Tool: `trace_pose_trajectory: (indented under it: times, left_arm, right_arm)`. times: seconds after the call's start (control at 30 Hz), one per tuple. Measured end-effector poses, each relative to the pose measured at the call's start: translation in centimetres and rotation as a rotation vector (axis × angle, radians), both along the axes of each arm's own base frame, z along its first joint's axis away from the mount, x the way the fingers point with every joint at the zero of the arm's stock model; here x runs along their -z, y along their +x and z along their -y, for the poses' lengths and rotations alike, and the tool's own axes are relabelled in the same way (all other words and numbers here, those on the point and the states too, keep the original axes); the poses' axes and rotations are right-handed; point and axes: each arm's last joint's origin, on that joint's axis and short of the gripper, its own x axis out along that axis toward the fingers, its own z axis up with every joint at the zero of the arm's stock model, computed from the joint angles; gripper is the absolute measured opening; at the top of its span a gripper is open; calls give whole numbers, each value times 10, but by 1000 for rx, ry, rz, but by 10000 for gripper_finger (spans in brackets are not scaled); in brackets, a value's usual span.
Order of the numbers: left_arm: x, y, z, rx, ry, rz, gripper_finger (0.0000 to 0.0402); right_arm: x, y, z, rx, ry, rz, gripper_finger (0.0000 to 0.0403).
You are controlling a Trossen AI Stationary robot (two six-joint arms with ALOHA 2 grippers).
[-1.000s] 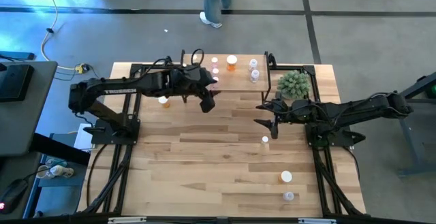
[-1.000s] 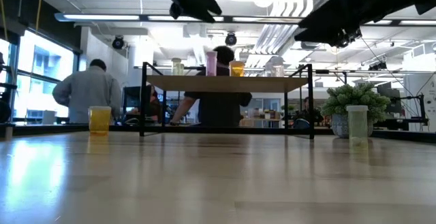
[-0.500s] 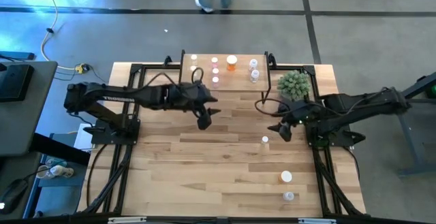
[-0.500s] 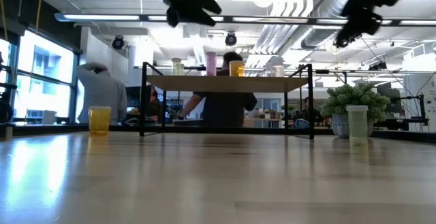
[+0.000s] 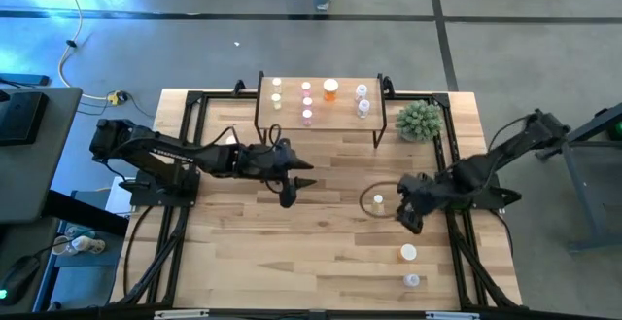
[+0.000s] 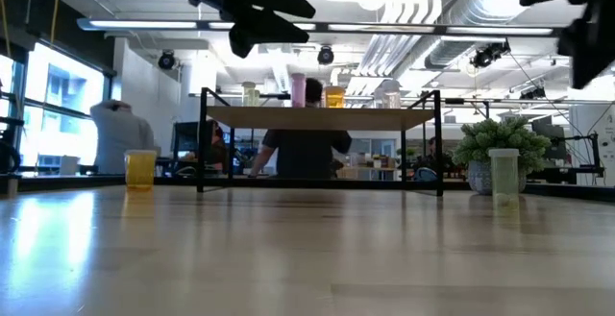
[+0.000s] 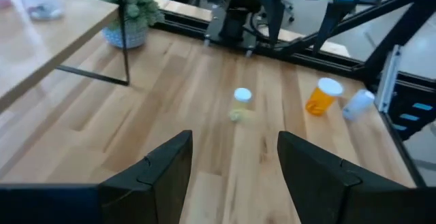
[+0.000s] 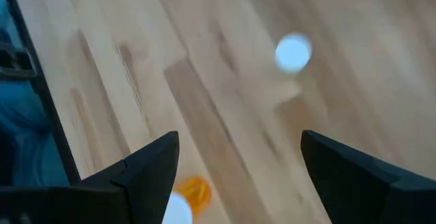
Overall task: Pick and place medicine bottles onto shelf by color
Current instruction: Put the bottom orange pill bottle aligned with the other orange pill bottle on the shelf
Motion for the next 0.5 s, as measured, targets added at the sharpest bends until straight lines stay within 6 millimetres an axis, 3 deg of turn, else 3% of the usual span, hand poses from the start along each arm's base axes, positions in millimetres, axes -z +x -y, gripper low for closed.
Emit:
trace_pose_trajectory:
  times: [0.5]
  left_arm:
    - [1,0,3,-4,-21,6,207]
  right_arm:
    - [32,0,-57,112,90,-162,298]
